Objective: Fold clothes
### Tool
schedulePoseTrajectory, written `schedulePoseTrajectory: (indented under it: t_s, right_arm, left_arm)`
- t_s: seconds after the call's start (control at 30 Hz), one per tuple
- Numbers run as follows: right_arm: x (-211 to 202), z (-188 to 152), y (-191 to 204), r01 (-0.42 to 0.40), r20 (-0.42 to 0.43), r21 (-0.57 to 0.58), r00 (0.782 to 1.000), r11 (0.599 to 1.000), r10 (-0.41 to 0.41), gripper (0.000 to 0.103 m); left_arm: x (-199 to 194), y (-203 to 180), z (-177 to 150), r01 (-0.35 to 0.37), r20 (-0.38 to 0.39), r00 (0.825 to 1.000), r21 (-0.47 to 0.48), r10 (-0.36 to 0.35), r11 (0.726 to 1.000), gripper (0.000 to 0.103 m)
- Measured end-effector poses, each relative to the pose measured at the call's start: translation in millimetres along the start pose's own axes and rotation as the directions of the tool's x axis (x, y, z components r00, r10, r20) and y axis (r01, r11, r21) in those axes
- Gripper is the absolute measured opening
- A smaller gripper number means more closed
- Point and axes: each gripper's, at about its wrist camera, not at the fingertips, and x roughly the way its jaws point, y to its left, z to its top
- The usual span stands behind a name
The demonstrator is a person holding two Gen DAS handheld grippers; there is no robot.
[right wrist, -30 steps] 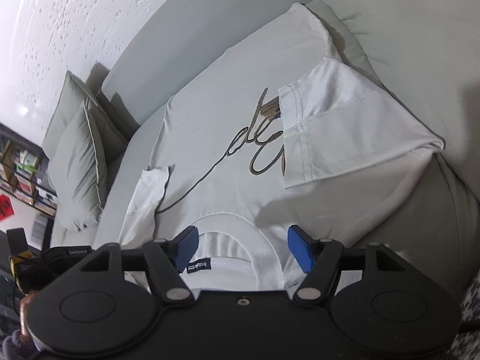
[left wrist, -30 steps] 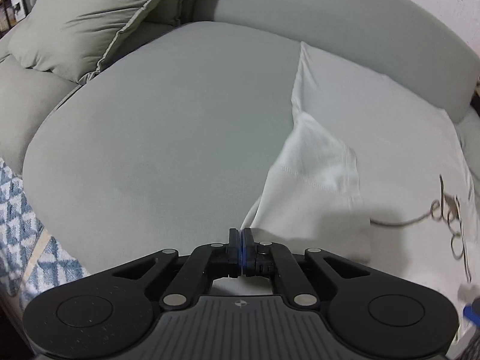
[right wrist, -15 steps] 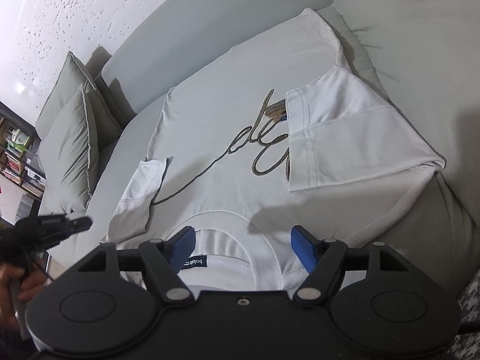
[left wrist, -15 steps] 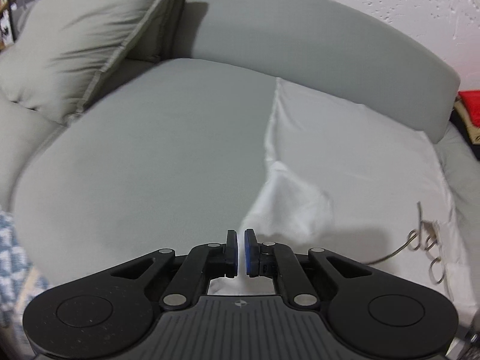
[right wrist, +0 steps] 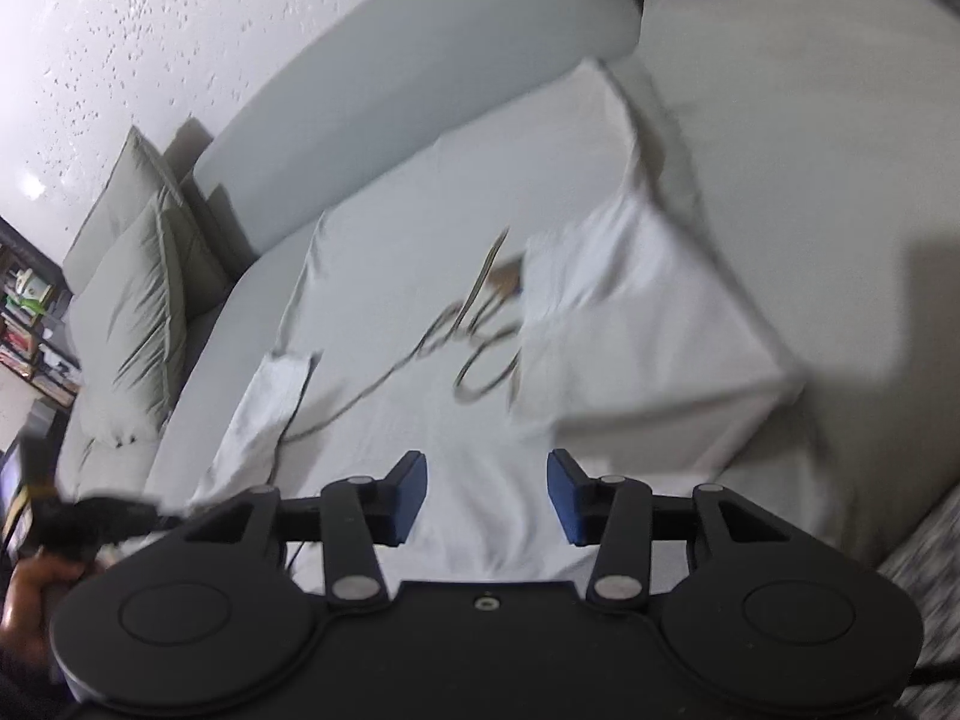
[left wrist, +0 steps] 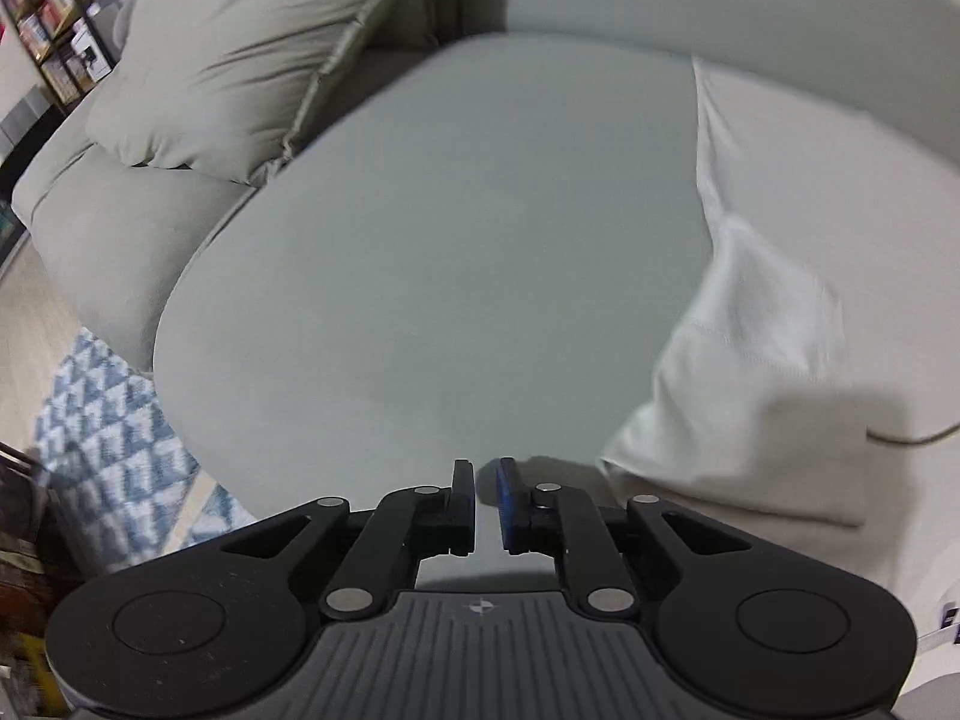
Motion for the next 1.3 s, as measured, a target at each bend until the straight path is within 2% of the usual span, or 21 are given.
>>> schedulePoseTrajectory:
  t_s: [0.03,0.1,0.13,0.23,0.33,0.4,0.43,0.47,0.5,0.6,0.73,0.83,0.93,1.0,1.1,1.2,1.3]
  right_arm:
    - [-0.6,7.1,-3.2,0.016,0.016,-0.003,1.0,1.0,-0.016,0.043]
    - [3.5,23.8,-9.4,0.053,0.054,0.004,0.997,0.999,-0.053,0.033]
    - [7.5,31.6,-11.6,0.066,0.07,0.005,0.995,0.998,-0.066,0.024]
    - [27.4,51.9,-15.6,0.121,0.097,-0.001,0.988,0.993,-0.12,0.024]
    - [52.9,66.1,-19.4,0.191,0.093,0.009,0.977,0.982,-0.191,0.024]
    - [69.2,71.2,-21.1,0.239,0.084,0.003,0.968,0.971,-0.238,0.024]
    - [76.9,71.9,-22.1,0.266,0.075,-0.004,0.961,0.964,-0.265,0.024]
    - [83.7,70.0,-24.0,0.293,0.053,-0.014,0.955,0.956,-0.292,0.024]
    - [89.2,67.4,-26.0,0.317,0.036,-0.025,0.948,0.948,-0.316,0.022]
    - [80.2,53.6,-28.9,0.357,0.046,-0.073,0.934,0.931,-0.354,0.023]
    - [56.8,35.9,-35.5,0.407,0.026,-0.095,0.913,0.908,-0.407,0.024]
    - [37.2,28.8,-37.9,0.392,0.018,-0.066,0.92,0.918,-0.392,0.027]
    - [26.5,23.0,-28.6,0.382,0.046,-0.095,0.924,0.919,-0.38,0.034]
    - [24.8,21.0,-21.6,0.374,0.059,-0.115,0.927,0.92,-0.37,0.038]
    - [27.6,15.8,-11.3,0.361,0.057,-0.139,0.933,0.922,-0.357,0.038]
    - [30.7,12.1,0.3,0.327,0.045,-0.157,0.945,0.932,-0.324,0.038]
    - [30.3,7.3,14.1,0.298,0.045,-0.188,0.954,0.936,-0.295,0.039]
  left_arm:
    - [-3.8,6.5,-1.0,0.01,0.022,1.0,-0.016,-0.01,1.0,0.012]
    - [-9.7,6.8,1.3,0.038,0.076,0.996,-0.017,-0.036,0.999,0.012]
    - [-11.9,1.2,4.4,0.054,0.107,0.993,-0.004,-0.054,0.999,0.012]
    - [-9.4,-22.6,15.1,0.101,0.173,0.979,0.055,-0.109,0.993,0.014]
    - [12.0,-46.7,33.8,0.13,0.169,0.975,0.083,-0.142,0.988,0.018]
    - [34.9,-59.5,46.5,0.126,0.134,0.981,0.099,-0.139,0.987,0.019]
    - [47.0,-64.0,50.7,0.099,0.087,0.99,0.11,-0.109,0.989,0.02]
    - [62.3,-67.1,50.7,0.037,0.024,0.999,0.12,-0.04,0.992,0.021]
    - [68.4,-66.8,49.5,-0.019,0.007,1.0,0.117,0.019,0.993,0.021]
    - [56.2,-62.7,42.8,-0.101,0.001,0.995,0.149,0.102,0.984,0.022]
    - [35.9,-44.1,27.7,-0.124,-0.008,0.992,0.169,0.127,0.978,0.022]
    - [11.8,-27.4,14.3,-0.064,0.044,0.997,0.124,0.059,0.99,0.023]
    - [-4.2,-28.2,5.5,-0.004,0.146,0.989,0.118,-0.014,0.993,0.028]
    - [-12.5,-39.3,-3.6,0.015,0.19,0.981,0.168,-0.047,0.986,0.028]
    - [-24.8,-56.1,-17.2,0.037,0.252,0.962,0.242,-0.1,0.969,0.029]
    - [-21.0,-72.3,-23.6,0.084,0.217,0.964,0.298,-0.154,0.951,0.029]
    - [-10.4,-88.7,-35.2,0.129,0.112,0.977,0.354,-0.179,0.926,0.029]
